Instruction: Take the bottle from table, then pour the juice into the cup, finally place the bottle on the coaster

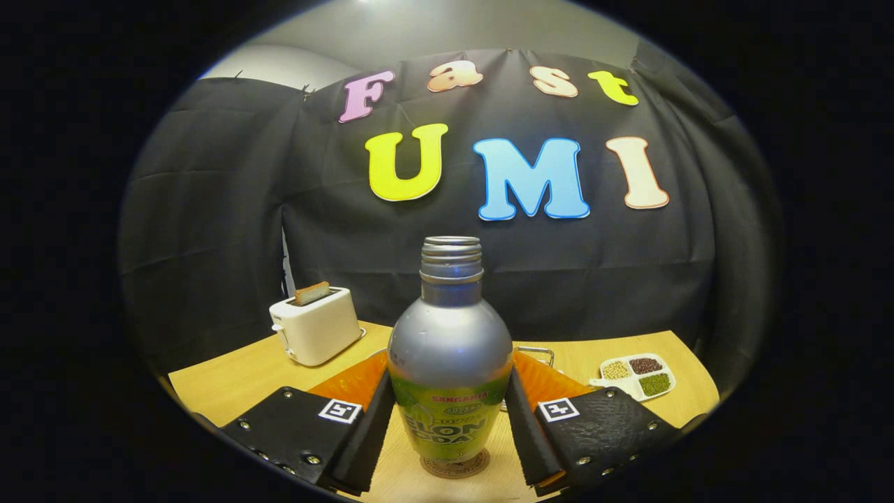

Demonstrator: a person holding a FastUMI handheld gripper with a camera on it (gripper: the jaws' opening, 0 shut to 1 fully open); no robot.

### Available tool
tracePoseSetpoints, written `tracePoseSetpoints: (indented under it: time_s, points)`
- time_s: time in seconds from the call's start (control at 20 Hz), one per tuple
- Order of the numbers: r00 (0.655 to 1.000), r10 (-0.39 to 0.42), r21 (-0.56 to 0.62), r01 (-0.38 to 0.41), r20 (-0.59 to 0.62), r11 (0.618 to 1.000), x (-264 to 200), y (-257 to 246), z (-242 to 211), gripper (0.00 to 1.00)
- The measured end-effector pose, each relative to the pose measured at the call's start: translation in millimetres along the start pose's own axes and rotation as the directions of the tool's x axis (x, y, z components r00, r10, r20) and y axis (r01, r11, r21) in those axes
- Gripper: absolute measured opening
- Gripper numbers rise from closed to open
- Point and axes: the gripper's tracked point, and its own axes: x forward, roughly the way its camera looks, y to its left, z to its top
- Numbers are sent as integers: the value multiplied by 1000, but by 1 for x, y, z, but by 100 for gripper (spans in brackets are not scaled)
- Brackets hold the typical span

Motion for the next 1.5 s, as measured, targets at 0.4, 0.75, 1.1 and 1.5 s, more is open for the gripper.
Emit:
tracePoseSetpoints:
  time_s: [0.4,0.75,1.1,1.5]
  points:
    - [996,-35,39,39,-86,998,26,-14,-81,77]
    - [996,-26,24,28,-88,999,41,-12,-97,77]
    - [996,-26,23,28,-81,999,44,-10,-109,79]
    - [998,-63,28,63,1,998,18,-8,-53,100]
